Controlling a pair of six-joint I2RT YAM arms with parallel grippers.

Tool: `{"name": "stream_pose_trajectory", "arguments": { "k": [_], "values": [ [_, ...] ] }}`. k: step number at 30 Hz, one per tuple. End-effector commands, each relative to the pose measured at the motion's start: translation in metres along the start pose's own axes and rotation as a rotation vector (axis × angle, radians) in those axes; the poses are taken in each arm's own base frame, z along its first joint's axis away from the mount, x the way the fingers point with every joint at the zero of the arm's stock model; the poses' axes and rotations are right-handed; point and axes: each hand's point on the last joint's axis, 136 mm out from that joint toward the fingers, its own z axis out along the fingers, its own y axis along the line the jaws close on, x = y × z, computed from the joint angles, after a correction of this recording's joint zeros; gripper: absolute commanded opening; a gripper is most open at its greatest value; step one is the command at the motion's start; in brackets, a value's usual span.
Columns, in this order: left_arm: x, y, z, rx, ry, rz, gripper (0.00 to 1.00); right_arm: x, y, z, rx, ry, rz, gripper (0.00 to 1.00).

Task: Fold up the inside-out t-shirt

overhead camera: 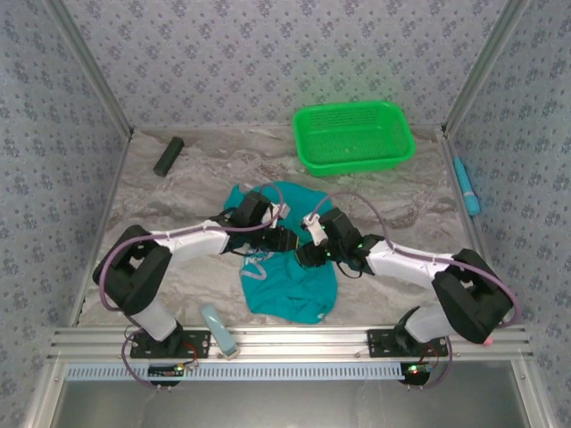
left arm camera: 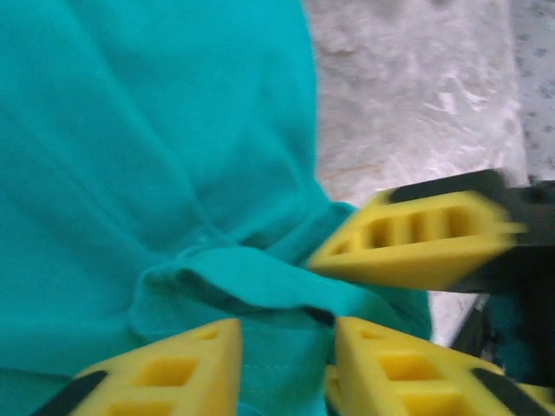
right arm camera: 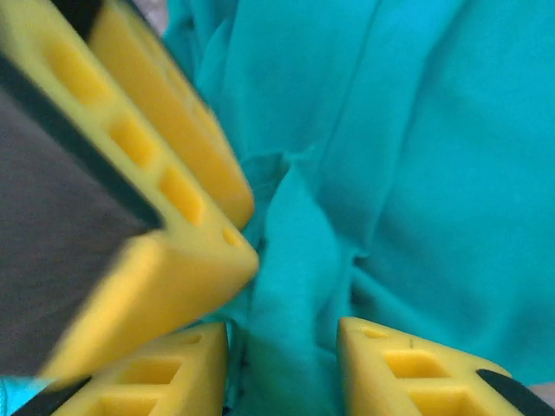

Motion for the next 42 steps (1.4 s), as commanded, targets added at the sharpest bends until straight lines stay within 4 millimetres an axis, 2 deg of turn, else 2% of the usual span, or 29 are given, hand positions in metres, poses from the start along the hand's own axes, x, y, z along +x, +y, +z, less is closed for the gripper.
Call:
{"name": "stream_pose_trajectory", "arguments": {
  "k": [1,4,8,11,17,20,25,27,29,30,32,34,36,39,41,42],
  "values": [
    [0.006,0.025,0.004,-0.136,0.024,-0.019,0.21,0.005,-0.019,-0.015,0.098,-0.005,0.034,0.40],
    [0.012,0.031,0.007,-0.147,0.045,-0.012,0.10,0.009,-0.034,-0.027,0.170,-0.033,0.118,0.41],
    [0.016,0.029,0.003,-0.137,0.049,0.004,0.07,0.019,-0.036,-0.036,0.182,0.016,0.197,0.38],
    [0.017,0.024,-0.005,-0.123,0.039,0.014,0.06,0.014,-0.024,-0.044,0.194,0.066,0.215,0.40],
    [0.021,0.017,-0.013,-0.072,0.027,0.002,0.04,-0.007,0.022,-0.041,0.171,0.065,0.129,0.40],
    [0.022,0.012,-0.014,-0.029,0.014,-0.012,0.03,-0.010,0.023,-0.035,0.221,0.087,0.183,0.40],
    [0.026,0.008,-0.012,0.011,0.024,-0.023,0.10,0.010,0.028,-0.005,0.212,0.230,0.278,0.39],
    [0.028,0.009,-0.012,0.011,0.030,-0.028,0.11,0.020,0.024,0.003,0.245,0.274,0.293,0.38],
    [0.028,0.009,-0.012,0.012,0.025,-0.032,0.11,0.025,0.019,0.007,0.284,0.300,0.298,0.34],
    [0.028,0.009,-0.013,0.015,0.023,-0.031,0.11,0.026,0.017,0.008,0.305,0.303,0.284,0.28],
    [0.030,0.010,-0.013,0.015,0.024,-0.031,0.10,0.022,0.018,0.007,0.309,0.302,0.259,0.10],
    [0.031,0.012,-0.013,0.008,0.025,-0.017,0.07,0.014,0.026,0.002,0.249,0.301,0.230,0.00],
    [0.032,0.017,-0.016,-0.025,0.016,0.015,0.04,0.002,0.031,-0.011,0.167,0.278,0.218,0.00],
    [0.028,0.023,-0.023,-0.076,-0.032,0.084,0.01,-0.015,0.052,-0.032,-0.090,0.233,0.257,0.00],
    [0.024,0.023,-0.027,-0.082,-0.066,0.136,0.01,-0.020,0.069,-0.045,-0.295,0.204,0.261,0.00],
    [0.024,0.023,-0.029,-0.082,-0.075,0.154,0.01,-0.019,0.071,-0.047,-0.338,0.199,0.273,0.00]
  ]
}}
